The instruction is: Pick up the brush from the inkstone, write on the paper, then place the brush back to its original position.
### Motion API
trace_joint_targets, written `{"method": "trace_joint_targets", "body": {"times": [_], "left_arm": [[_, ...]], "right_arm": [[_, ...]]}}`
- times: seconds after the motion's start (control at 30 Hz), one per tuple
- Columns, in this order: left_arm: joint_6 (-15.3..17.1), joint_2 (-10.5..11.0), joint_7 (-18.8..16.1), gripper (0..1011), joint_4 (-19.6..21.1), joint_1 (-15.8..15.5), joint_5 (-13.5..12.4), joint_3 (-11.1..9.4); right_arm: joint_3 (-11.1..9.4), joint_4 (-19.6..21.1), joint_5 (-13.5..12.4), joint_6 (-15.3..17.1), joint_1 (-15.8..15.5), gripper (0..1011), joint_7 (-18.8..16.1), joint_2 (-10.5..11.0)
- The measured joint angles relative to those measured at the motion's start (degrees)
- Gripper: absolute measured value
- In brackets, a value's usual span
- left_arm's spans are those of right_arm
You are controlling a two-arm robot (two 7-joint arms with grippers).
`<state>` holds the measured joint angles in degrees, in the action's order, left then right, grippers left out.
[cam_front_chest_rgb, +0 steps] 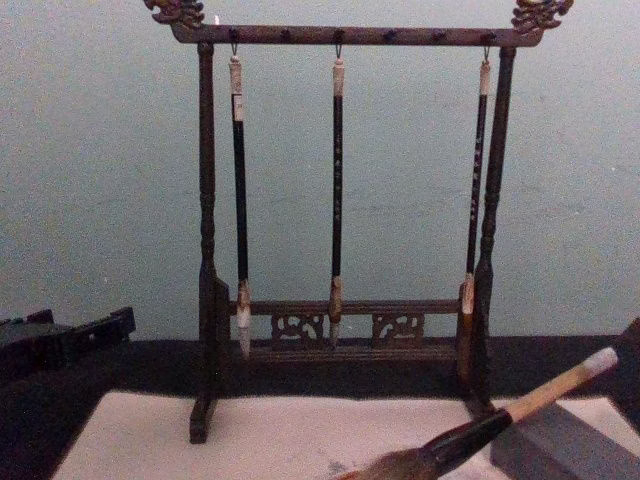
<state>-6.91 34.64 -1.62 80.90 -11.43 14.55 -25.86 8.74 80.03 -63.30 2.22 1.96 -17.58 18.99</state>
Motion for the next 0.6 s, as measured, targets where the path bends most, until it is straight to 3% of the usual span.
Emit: {"method": "trace_joint_targets", "body": {"times": [0.2,0.6], "left_arm": [[0.0,0.0,0.0,1002,0.0,0.0,0.0,0.0],[0.0,0.0,0.0,1002,0.0,0.0,0.0,0.0]], "right_arm": [[-0.17,-0.88,-3.69,0.57,0.42,1001,-0.27,-0.87],[1.01,-2.62,-6.31,0.76,1.72,1001,0.57,-1.0]]}}
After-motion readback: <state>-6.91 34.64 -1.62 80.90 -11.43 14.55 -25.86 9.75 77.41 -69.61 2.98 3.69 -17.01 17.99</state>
